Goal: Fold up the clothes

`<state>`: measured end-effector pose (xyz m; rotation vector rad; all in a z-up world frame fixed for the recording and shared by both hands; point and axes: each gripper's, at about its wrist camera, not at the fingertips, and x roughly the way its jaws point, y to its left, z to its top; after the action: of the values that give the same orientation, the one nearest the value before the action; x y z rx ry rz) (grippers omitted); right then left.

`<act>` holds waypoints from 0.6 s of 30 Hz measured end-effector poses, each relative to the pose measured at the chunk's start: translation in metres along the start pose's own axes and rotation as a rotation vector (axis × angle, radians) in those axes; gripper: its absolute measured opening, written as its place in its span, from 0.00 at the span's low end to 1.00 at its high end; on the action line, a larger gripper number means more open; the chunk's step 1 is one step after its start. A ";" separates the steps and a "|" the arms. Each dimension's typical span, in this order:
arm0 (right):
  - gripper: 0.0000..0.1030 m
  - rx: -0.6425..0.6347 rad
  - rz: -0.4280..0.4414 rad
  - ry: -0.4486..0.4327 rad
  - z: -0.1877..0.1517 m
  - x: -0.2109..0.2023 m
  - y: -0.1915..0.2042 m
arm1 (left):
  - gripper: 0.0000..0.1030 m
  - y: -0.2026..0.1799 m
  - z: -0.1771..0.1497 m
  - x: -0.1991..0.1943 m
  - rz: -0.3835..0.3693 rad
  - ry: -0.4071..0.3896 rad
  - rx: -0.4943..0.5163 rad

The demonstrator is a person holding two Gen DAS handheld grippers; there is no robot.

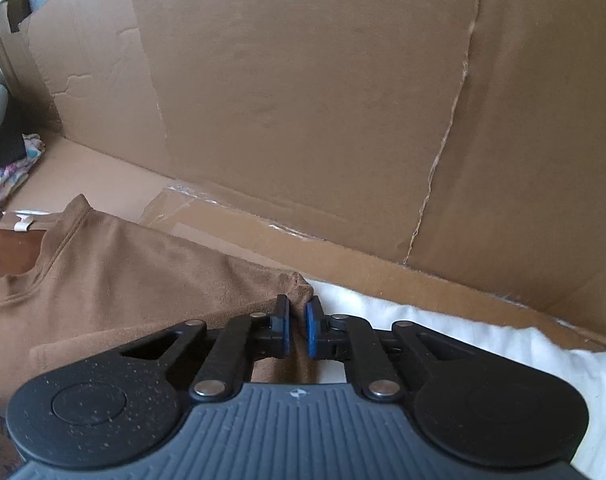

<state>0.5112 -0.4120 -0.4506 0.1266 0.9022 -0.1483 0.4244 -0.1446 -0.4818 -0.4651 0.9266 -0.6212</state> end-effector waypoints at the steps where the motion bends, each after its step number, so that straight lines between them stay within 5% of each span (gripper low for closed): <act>1: 0.07 0.001 0.000 0.000 0.000 0.000 0.000 | 0.00 0.004 0.000 0.002 0.012 0.002 -0.012; 7: 0.20 0.082 0.033 -0.007 0.003 -0.011 -0.011 | 0.03 0.017 -0.001 0.009 0.033 0.030 -0.050; 13: 0.24 0.099 0.053 -0.024 -0.003 -0.036 -0.021 | 0.34 0.013 -0.001 0.020 0.021 0.041 -0.032; 18: 0.24 0.124 0.068 -0.013 -0.020 -0.055 -0.031 | 0.37 0.006 -0.003 0.035 0.006 0.054 -0.003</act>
<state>0.4570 -0.4353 -0.4211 0.2707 0.8743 -0.1420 0.4386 -0.1641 -0.5074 -0.4494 0.9796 -0.6293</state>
